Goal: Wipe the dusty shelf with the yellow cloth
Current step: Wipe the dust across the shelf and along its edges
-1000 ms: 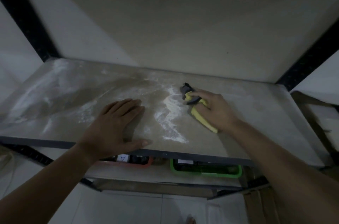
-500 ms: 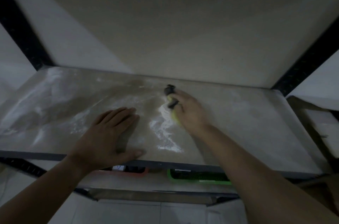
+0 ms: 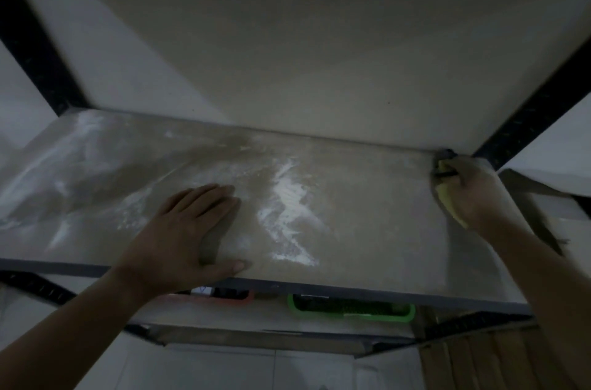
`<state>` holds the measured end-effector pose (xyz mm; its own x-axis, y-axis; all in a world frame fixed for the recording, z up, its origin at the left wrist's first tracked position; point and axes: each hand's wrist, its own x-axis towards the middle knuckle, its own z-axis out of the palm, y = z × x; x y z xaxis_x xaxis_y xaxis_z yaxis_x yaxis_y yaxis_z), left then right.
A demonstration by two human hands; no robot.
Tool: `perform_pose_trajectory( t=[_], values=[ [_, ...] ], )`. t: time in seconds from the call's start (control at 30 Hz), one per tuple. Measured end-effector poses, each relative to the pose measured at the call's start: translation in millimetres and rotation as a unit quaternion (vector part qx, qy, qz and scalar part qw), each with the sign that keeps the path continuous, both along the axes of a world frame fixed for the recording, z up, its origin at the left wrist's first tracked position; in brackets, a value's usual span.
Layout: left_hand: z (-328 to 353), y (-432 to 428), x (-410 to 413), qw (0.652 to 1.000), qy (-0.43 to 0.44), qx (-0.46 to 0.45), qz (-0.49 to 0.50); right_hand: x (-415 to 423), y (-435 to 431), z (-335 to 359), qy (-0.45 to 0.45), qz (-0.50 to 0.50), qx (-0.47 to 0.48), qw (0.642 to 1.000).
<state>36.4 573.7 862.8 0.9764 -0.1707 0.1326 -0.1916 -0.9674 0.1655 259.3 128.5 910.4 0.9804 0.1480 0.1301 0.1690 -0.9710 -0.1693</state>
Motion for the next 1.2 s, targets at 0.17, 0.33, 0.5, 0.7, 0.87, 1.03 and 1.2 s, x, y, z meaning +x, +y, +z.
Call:
perform_pose_trajectory(
  t=[0.17,0.33,0.5,0.7,0.87,1.03,1.2],
  values=[
    [1.1,-2.0,0.7,1.000,0.006,-0.004,0.000,-49.8,118.6,-15.9,-0.002,0.048,0.237,0.970],
    [1.5,-1.0,-1.0,1.000,0.007,0.006,-0.002,-66.4,194.2,-25.8,0.091,0.158,0.353,0.918],
    [3.0,-2.4,-2.0,1.000,0.010,0.005,0.000,-13.8,114.0,10.3,0.053,0.064,0.377,0.923],
    [3.9,-1.6,0.2,1.000,0.018,0.006,0.002,12.8,28.6,0.8,0.040,-0.050,0.040,0.997],
    [2.1,-1.2,0.3,1.000,0.018,-0.001,0.003,6.6,120.4,-34.0,0.025,0.024,0.149,0.988],
    [1.8,-1.5,-0.2,1.000,0.018,0.004,0.003,-40.8,221.1,-31.2,0.075,0.218,0.251,0.940],
    [3.1,-2.2,-1.0,1.000,0.016,0.008,0.007,-34.0,208.8,-4.4,0.109,0.147,0.500,0.847]
  ],
)
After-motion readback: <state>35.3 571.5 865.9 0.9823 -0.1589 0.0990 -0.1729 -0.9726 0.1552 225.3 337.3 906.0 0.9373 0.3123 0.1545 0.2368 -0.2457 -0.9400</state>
